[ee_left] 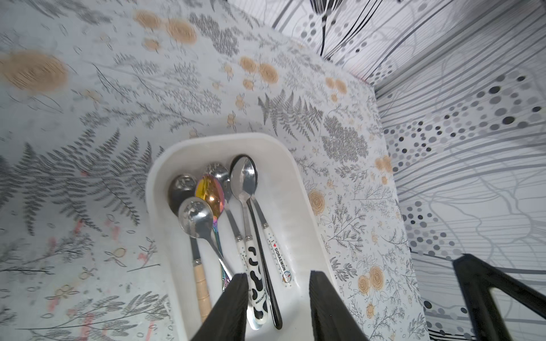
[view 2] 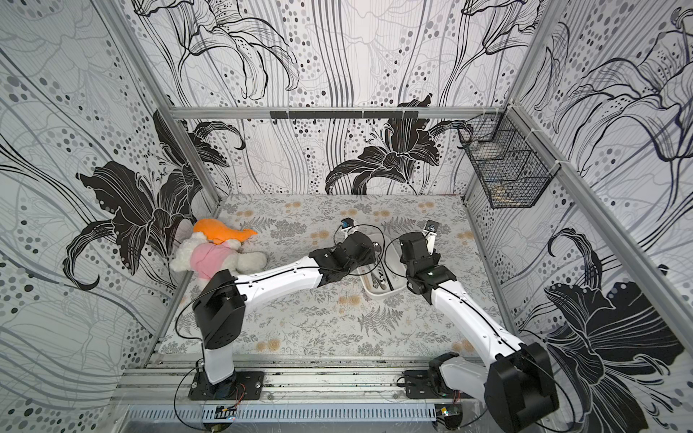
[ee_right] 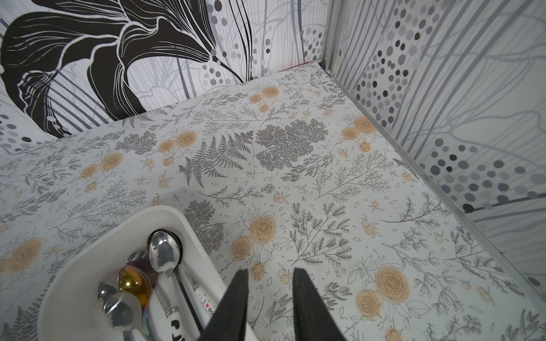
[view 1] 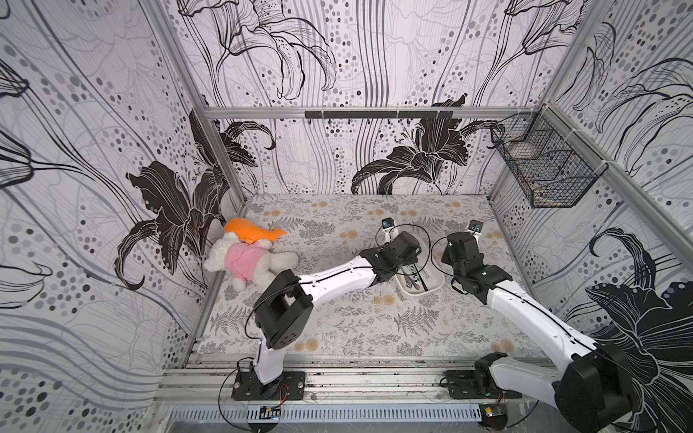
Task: Put the spoon into the storage box
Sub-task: Place the spoon in the storage box, then reset both arms
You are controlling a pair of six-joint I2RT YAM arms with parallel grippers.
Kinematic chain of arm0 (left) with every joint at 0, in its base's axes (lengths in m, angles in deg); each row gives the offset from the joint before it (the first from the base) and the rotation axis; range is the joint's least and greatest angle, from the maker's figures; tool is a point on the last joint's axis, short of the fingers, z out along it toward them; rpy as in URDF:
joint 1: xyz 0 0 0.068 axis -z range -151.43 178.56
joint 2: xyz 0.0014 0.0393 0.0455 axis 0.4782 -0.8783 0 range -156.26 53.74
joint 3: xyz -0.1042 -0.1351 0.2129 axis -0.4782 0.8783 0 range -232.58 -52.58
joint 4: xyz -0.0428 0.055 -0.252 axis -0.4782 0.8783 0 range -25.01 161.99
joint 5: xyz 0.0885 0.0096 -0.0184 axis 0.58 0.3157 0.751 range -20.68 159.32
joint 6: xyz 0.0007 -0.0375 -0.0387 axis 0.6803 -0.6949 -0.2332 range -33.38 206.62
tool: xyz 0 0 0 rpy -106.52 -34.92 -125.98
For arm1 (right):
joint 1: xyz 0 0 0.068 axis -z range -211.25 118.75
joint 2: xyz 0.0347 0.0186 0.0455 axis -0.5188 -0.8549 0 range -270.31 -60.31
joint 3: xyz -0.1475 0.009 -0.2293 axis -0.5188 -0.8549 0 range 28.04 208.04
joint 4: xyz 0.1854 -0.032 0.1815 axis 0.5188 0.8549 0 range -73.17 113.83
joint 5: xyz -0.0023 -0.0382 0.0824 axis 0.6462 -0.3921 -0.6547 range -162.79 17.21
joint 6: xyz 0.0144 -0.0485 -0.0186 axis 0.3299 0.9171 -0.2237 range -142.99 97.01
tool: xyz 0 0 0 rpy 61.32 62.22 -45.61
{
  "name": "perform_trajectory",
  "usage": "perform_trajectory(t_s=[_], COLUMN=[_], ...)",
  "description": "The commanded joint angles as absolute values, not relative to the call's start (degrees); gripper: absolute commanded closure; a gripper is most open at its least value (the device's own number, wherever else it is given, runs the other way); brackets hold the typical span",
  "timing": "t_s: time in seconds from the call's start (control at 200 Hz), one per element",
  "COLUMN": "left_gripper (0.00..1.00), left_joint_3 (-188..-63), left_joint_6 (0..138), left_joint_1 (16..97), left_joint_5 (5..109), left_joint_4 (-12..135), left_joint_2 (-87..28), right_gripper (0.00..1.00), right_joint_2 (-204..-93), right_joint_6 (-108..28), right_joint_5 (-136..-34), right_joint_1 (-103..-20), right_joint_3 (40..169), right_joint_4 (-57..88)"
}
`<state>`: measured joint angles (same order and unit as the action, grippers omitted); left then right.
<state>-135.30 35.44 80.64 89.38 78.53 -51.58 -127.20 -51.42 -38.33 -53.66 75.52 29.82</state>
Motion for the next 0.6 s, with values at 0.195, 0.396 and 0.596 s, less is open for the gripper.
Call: perform_trajectory(t_s=[0.195, 0.396, 0.596], left_gripper=[0.38, 0.24, 0.15], left_joint_3=[-105.5, -92.1, -80.5], left_joint_6=[50.1, 57.3, 61.5], left_joint_1=[75.2, 67.0, 58.7], left_joint_5=[108.1, 112.6, 113.9], left_joint_4=[57.7, 52.1, 41.0], left_joint_2=[-24.4, -12.8, -7.2], right_gripper=[0.65, 0.4, 0.26], right_joint_2=[-128.0, -128.0, -132.5], right_joint_6=[-45.9, -42.5, -39.1], right_joint_5=[-40.6, -39.4, -35.1], right_joint_1=[-53.2, -53.2, -53.1], right_joint_3=[74.9, 69.5, 66.7], right_joint_4=[25.5, 15.2, 8.7])
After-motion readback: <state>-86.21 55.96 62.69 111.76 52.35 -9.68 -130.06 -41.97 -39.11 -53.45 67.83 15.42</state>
